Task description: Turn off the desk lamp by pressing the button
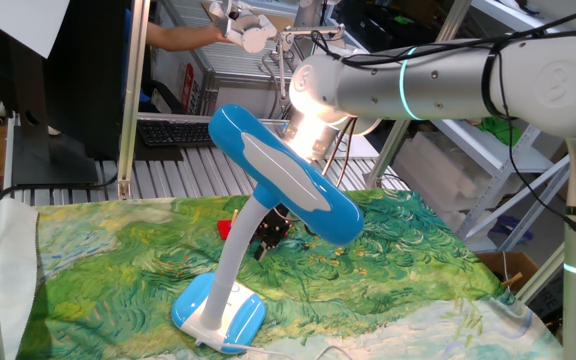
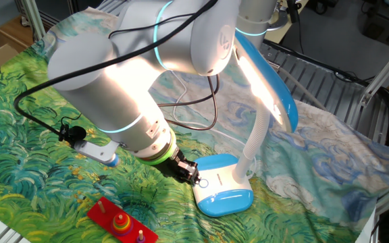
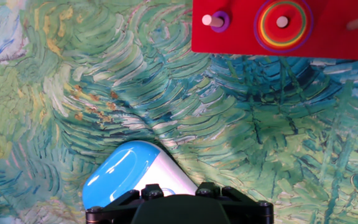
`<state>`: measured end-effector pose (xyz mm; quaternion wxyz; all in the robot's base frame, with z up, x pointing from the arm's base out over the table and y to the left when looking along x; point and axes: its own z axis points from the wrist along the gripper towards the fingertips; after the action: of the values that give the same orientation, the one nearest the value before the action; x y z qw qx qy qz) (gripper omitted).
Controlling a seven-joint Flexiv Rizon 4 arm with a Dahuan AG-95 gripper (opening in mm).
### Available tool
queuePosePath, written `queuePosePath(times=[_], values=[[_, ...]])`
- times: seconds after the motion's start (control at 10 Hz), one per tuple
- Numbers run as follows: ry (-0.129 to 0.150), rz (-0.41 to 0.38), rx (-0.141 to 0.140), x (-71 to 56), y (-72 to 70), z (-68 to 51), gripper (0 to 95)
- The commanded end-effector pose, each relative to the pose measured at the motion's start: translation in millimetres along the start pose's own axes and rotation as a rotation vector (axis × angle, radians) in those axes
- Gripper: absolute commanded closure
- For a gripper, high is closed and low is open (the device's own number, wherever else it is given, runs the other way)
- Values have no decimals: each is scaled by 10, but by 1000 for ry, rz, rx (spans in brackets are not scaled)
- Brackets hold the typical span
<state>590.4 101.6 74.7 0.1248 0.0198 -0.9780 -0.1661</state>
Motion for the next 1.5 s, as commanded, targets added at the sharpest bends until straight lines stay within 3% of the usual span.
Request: queuePosePath(times=[0.1,0.3,0.6,1.5], values=[[5,0,-3,4,-1,6,570],[7,-1,-8,5,-25,39,570],[6,-9,-18,40,-108,182,570],[14,0,-21,134,-108,285,570]])
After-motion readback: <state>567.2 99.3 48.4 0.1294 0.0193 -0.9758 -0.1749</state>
